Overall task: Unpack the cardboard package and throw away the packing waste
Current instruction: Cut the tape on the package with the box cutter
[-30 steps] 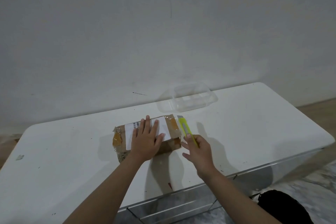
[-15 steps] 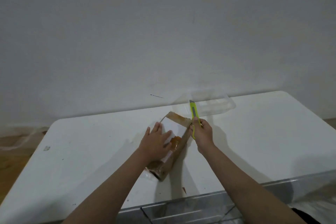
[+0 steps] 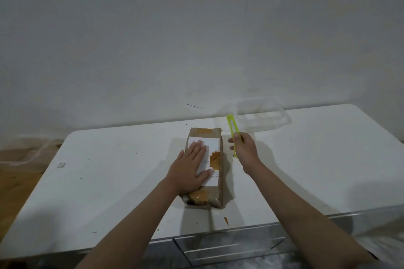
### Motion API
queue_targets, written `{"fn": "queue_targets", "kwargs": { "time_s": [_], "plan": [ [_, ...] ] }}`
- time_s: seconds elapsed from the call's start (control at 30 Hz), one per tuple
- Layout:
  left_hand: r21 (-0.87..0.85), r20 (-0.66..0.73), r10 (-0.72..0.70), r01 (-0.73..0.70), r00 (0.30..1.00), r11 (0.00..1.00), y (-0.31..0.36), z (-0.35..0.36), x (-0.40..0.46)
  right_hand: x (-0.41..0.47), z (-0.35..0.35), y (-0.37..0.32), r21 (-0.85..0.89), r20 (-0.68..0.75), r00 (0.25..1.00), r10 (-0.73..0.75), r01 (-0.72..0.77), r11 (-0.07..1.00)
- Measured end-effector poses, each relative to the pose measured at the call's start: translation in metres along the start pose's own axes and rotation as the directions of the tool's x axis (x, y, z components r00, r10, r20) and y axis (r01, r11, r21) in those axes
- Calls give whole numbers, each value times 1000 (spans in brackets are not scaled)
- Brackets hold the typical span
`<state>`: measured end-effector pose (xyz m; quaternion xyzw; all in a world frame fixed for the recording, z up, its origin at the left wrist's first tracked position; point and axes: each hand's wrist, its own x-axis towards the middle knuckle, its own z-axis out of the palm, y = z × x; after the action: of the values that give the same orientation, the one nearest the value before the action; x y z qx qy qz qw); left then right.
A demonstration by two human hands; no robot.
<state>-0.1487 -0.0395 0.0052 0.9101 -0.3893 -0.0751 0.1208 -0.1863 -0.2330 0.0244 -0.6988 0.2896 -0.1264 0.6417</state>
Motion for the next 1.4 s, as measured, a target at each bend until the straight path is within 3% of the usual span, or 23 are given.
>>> {"fn": "queue_targets", "kwargs": {
  "time_s": [0.2, 0.67, 1.4],
  "plan": [
    [41, -15, -5, 6, 1000, 999, 3, 3, 2, -26, -35, 18, -121, 109, 993, 45, -32, 992],
    [38, -42, -34, 36, 999, 999, 4, 7, 4, -19, -22, 5, -146, 90, 992, 89, -75, 986],
    [12, -54, -58, 59, 997, 998, 13, 13, 1, -52, -50, 30, -151, 228, 970, 85, -51, 987]
  ]
}}
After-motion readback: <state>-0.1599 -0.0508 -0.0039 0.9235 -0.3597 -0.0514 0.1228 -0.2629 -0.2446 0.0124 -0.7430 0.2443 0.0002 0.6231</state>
